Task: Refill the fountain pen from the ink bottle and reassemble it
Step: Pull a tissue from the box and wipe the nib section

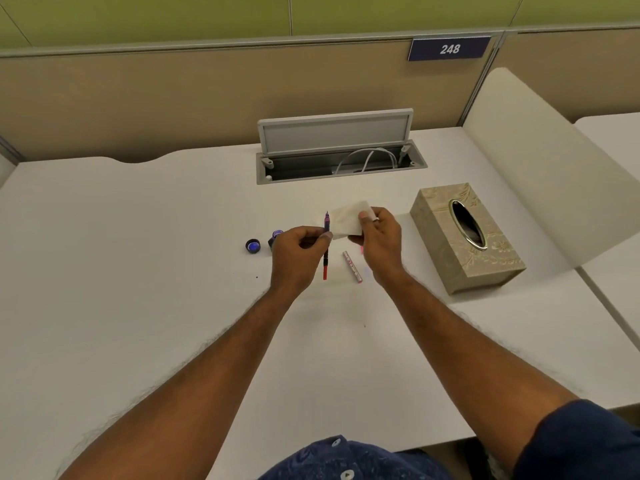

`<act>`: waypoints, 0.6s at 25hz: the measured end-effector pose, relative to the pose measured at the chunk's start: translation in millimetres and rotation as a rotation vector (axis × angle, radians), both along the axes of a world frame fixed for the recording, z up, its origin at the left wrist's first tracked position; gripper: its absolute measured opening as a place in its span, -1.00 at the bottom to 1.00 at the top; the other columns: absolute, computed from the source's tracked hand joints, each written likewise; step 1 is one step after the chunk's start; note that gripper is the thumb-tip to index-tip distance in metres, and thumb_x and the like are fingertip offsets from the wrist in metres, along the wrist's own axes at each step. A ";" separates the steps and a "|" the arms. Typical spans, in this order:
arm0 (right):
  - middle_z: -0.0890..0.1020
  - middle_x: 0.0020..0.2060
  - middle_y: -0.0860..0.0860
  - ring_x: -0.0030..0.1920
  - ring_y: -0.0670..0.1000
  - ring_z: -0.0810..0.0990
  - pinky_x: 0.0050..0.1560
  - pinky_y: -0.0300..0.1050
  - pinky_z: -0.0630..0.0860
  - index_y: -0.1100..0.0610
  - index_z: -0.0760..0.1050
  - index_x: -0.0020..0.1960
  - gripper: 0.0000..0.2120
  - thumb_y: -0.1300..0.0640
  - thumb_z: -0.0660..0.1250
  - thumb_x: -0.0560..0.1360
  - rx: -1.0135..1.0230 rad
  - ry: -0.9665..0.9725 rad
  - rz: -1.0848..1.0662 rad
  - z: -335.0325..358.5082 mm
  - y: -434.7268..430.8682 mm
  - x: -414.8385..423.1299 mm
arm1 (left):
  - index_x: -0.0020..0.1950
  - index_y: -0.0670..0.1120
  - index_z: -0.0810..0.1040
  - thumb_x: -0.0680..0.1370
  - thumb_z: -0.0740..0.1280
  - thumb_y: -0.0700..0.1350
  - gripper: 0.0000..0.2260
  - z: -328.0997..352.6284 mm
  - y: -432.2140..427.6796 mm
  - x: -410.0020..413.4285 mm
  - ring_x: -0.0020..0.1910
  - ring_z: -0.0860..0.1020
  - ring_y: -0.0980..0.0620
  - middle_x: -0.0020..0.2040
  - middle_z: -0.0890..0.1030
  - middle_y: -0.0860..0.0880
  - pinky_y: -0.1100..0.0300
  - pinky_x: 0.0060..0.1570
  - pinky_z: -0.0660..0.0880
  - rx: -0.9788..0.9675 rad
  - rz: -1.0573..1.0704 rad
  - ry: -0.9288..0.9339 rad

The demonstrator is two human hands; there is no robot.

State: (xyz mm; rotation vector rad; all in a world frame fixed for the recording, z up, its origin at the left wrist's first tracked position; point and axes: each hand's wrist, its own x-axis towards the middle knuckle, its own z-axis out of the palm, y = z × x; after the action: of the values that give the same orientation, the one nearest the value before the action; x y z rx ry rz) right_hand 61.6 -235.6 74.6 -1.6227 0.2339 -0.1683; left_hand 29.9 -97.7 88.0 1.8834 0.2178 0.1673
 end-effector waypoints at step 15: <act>0.61 0.19 0.21 0.13 0.18 0.63 0.30 0.11 0.47 0.26 0.41 0.34 -0.56 0.11 -0.07 0.62 0.772 0.284 0.267 12.0 42.1 -19.5 | 0.07 -0.21 0.67 0.47 0.46 -0.10 -0.76 -1.8 39.7 -8.2 -0.21 0.63 0.13 -0.11 0.71 -0.10 0.44 -0.13 0.54 -0.028 -0.016 -0.051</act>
State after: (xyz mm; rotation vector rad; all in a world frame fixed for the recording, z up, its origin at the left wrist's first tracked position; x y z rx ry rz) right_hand 42.1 -193.5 86.6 -0.8861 0.2557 0.3298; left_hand 21.8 -58.0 86.2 1.8505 0.1698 0.1998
